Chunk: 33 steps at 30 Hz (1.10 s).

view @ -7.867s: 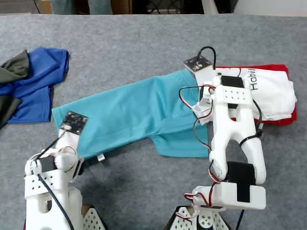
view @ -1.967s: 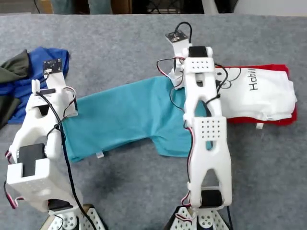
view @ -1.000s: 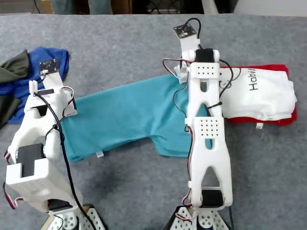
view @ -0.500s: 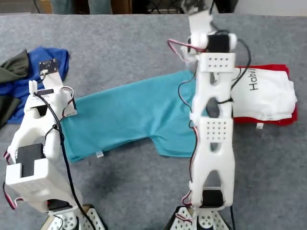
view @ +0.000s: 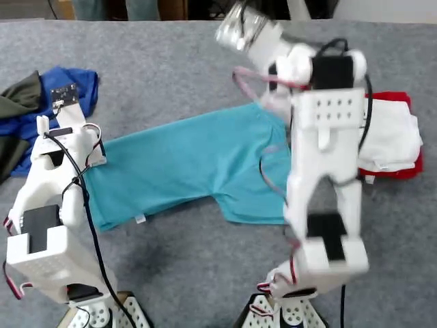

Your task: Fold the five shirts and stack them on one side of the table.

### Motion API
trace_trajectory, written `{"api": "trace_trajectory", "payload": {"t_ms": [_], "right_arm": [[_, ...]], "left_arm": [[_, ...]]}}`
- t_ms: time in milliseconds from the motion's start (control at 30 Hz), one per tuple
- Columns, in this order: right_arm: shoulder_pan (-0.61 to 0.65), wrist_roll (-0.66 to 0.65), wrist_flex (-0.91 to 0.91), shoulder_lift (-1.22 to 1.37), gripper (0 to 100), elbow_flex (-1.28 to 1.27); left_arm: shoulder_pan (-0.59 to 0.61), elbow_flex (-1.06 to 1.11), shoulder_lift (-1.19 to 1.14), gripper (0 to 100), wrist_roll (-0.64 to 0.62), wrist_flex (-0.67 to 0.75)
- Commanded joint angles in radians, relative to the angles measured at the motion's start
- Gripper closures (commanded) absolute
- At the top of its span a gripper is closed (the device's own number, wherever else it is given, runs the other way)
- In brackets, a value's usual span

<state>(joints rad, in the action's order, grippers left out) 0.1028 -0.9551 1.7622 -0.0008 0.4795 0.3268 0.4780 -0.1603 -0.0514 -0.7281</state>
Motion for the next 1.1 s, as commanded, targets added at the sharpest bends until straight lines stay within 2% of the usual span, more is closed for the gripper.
{"api": "trace_trajectory", "payload": {"t_ms": [0, 133, 267, 367, 500, 700, 933, 1000, 1067], "right_arm": [[0.046, -0.074, -0.012, -0.248, 97.2, -0.349], [0.077, -0.103, -0.104, -0.423, 96.6, -0.700], [0.089, -0.173, -0.235, -0.552, 84.0, -1.067], [0.100, -0.183, -0.315, -0.616, 74.2, -1.247], [0.121, -0.183, -0.402, -0.630, 72.7, -1.411], [0.129, -0.183, -0.606, -0.559, 72.5, -1.567], [0.106, -0.183, -0.818, -0.338, 72.7, -1.570], [0.106, -0.183, -0.824, -0.285, 75.6, -1.558], [0.106, -0.183, -0.827, -0.249, 83.9, -1.537]], "left_arm": [[0.028, 0.002, 0.009, 97, -0.011, 0.014], [0.028, 0.002, 0.009, 97, -0.009, 0.014], [0.028, 0.002, 0.009, 97, -0.011, 0.014], [0.028, 0.002, 0.009, 97, -0.011, 0.014], [0.027, 0.002, 0.009, 97, -0.011, 0.014], [0.027, 0.002, 0.009, 97, -0.011, 0.014], [0.027, 0.002, 0.009, 97, -0.011, 0.014], [0.027, 0.002, 0.009, 97, -0.011, 0.014], [0.027, 0.002, 0.009, 97, -0.011, 0.014]]}}
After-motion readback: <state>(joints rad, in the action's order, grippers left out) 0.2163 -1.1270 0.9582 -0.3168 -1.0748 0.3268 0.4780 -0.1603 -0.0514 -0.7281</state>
